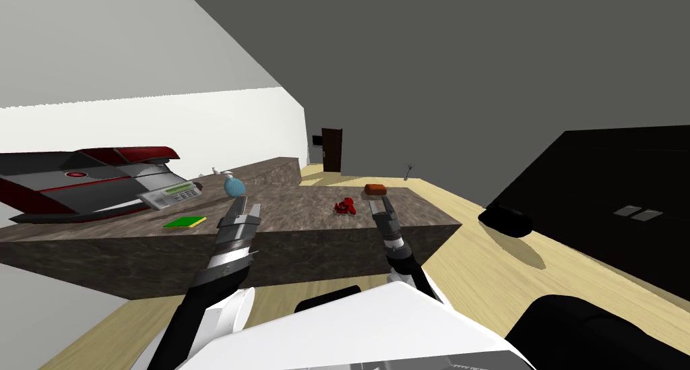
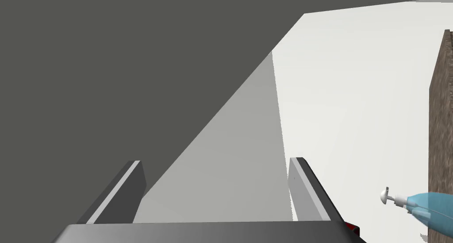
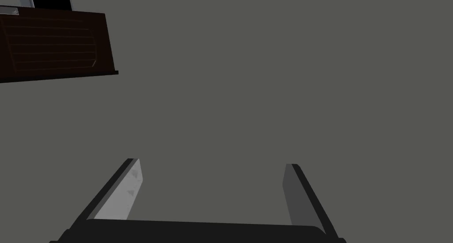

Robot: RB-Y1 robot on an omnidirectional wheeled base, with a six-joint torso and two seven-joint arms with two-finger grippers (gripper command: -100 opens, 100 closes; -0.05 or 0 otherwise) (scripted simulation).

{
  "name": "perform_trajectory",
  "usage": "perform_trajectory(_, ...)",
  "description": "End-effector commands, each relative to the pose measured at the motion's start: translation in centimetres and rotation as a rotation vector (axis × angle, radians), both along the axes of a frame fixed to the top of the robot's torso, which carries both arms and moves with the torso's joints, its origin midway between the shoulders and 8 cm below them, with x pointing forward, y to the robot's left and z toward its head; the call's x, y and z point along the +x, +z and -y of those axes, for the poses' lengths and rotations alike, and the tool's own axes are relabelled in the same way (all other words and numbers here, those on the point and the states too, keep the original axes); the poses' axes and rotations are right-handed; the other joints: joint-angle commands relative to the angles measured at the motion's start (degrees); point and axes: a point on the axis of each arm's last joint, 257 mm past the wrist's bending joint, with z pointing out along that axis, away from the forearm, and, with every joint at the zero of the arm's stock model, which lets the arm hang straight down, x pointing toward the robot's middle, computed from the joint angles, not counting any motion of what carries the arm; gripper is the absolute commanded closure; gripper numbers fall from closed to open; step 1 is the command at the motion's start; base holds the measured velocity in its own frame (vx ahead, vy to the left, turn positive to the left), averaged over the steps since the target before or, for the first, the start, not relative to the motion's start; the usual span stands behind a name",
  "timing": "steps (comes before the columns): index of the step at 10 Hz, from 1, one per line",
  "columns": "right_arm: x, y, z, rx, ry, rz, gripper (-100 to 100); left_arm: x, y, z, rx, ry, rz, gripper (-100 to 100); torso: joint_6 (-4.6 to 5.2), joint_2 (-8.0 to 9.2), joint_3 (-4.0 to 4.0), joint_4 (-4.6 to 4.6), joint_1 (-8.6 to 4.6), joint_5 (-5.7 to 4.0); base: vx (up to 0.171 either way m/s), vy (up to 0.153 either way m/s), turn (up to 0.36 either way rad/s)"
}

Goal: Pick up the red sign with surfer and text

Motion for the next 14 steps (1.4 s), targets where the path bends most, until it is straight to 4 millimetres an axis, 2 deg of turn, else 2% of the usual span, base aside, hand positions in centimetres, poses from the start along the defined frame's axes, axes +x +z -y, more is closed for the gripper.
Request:
perform_trajectory(1,-0.1,-0.6,-0.7,-0.023,0.023,-0.017,-100,0.0,0.0,0.0,0.000,0.000,0.000,0,0.00,0.00,0.00,0.00,0.00,0.00,-0.068,-0.027,0.090)
perform_trajectory(2,-0.4,-2.0,-1.6,-0.044,0.057,-0.055,-100,0.0,0.0,0.0,0.000,0.000,0.000,0,0.02,0.05,0.03,0.02,-0.01,0.00,-0.092,-0.020,0.155)
perform_trajectory(3,-0.4,-2.1,-1.7,-0.056,0.065,-0.058,-100,0.0,0.0,0.0,0.000,0.000,0.000,0,0.00,0.14,0.08,0.03,0.01,0.00,-0.065,-0.017,0.061)
perform_trajectory(4,-0.9,-3.7,-2.6,-0.071,0.099,-0.100,-100,0.0,0.0,0.0,0.000,0.000,0.000,0,0.03,0.08,0.06,0.03,0.02,0.00,-0.060,-0.022,0.148)
perform_trajectory(5,-0.9,-3.9,-2.7,-0.088,0.108,-0.104,-100,0.0,0.0,0.0,0.000,0.000,0.000,0,0.00,0.06,0.04,0.02,-0.01,0.00,-0.048,-0.022,0.085)
perform_trajectory(6,-1.5,-5.7,-3.5,-0.099,0.143,-0.151,-100,0.0,0.0,0.0,0.000,0.000,0.000,0,0.02,0.00,0.01,0.01,0.00,-0.01,-0.056,-0.019,0.204)
perform_trajectory(7,-1.6,-5.9,-3.6,-0.119,0.154,-0.156,-100,0.0,0.0,0.0,0.000,0.000,0.000,0,0.00,0.02,0.02,0.01,0.00,0.00,-0.057,-0.014,0.074)
perform_trajectory(8,-2.3,-7.7,-4.4,-0.125,0.188,-0.206,-100,0.0,0.0,0.0,0.000,0.000,0.000,0,0.03,0.02,0.02,0.02,0.02,0.00,-0.072,-0.007,0.145)
perform_trajectory(9,-2.5,-8.0,-4.5,-0.148,0.202,-0.213,-100,0.0,0.0,0.0,0.000,0.000,0.000,0,0.01,0.07,0.05,0.02,0.04,0.01,-0.060,-0.008,0.095)
perform_trajectory(10,-3.3,-10.0,-5.3,-0.151,0.235,-0.267,-100,0.0,0.0,0.0,0.000,0.000,0.000,0,0.03,0.04,0.03,0.02,0.04,0.00,-0.068,0.008,0.205)
perform_trajectory(11,-3.5,-10.3,-5.3,-0.177,0.250,-0.275,-100,0.0,0.0,0.0,0.000,0.000,0.000,0,0.00,0.06,0.04,0.02,0.08,0.01,-0.056,-0.004,0.108)
perform_trajectory(12,-4.5,-12.4,-5.9,-0.181,0.284,-0.334,-100,0.0,0.0,0.0,0.000,0.000,0.000,0,0.03,0.02,0.03,0.02,0.05,0.01,-0.056,0.000,0.183)
perform_trajectory(13,-4.7,-12.7,-5.9,-0.204,0.297,-0.342,-100,0.0,0.0,0.0,0.000,0.000,0.000,0,0.01,0.03,0.03,0.02,0.06,0.01,-0.048,-0.001,0.116)
perform_trajectory(14,-5.9,-14.9,-6.5,-0.203,0.329,-0.403,-100,0.0,0.0,0.0,0.000,0.000,0.000,0,0.02,-0.02,0.00,0.01,0.05,0.01,-0.058,0.006,0.231)
